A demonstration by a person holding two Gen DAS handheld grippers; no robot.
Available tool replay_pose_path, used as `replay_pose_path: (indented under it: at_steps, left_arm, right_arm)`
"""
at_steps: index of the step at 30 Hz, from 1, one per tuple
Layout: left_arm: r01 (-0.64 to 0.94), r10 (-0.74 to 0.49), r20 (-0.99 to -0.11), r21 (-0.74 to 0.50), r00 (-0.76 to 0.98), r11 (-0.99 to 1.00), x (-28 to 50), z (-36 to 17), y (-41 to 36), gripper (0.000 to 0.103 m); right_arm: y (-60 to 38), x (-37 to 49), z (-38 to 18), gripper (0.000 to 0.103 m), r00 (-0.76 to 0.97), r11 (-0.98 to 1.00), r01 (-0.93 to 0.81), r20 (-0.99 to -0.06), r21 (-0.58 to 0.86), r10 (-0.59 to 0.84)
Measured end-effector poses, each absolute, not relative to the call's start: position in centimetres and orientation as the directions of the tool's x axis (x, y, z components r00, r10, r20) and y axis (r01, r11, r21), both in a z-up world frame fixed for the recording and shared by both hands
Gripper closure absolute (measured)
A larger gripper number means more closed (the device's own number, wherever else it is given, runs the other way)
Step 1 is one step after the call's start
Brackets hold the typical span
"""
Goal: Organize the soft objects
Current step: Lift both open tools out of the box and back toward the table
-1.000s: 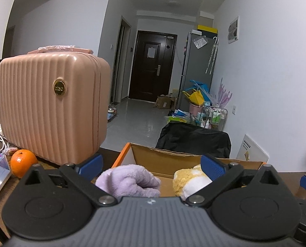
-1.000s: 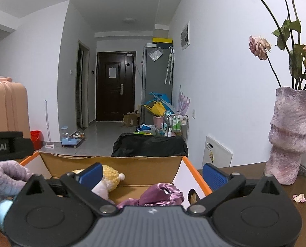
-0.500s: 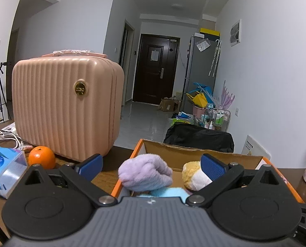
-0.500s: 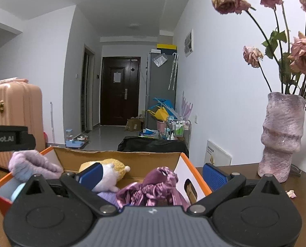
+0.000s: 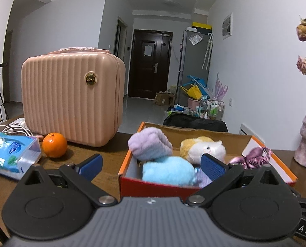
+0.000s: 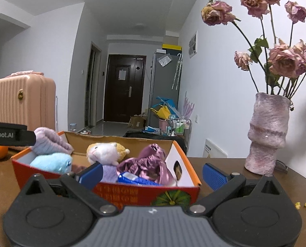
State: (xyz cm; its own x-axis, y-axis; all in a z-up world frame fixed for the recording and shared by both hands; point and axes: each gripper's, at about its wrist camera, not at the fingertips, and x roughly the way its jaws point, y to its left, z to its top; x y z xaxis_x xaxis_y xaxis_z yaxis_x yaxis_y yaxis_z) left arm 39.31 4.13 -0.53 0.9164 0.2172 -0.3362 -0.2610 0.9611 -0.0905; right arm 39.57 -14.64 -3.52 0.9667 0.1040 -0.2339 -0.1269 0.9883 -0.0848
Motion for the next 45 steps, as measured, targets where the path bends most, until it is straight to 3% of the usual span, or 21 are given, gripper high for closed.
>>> replay_pose_path:
  at_steps: [29,45]
  left_arm:
    - [-0.131,0.096,-0.412,-0.056,0.906,0.99,27.3,-2.3,0.5,0.0]
    - [-0.068,0.034,-0.442,-0.061,0.896,0.996,24.8,-2.7,-1.2,0.0]
  right_arm:
    - [-22.1,26.7,-4.4,0.0,0.952,0.984,-0.127,-0.295,-0.123,0.086]
    - [-25.5,25.8,-5.7,0.001,0.905,0.992,-0.063,-0.425,-0.106,0.012]
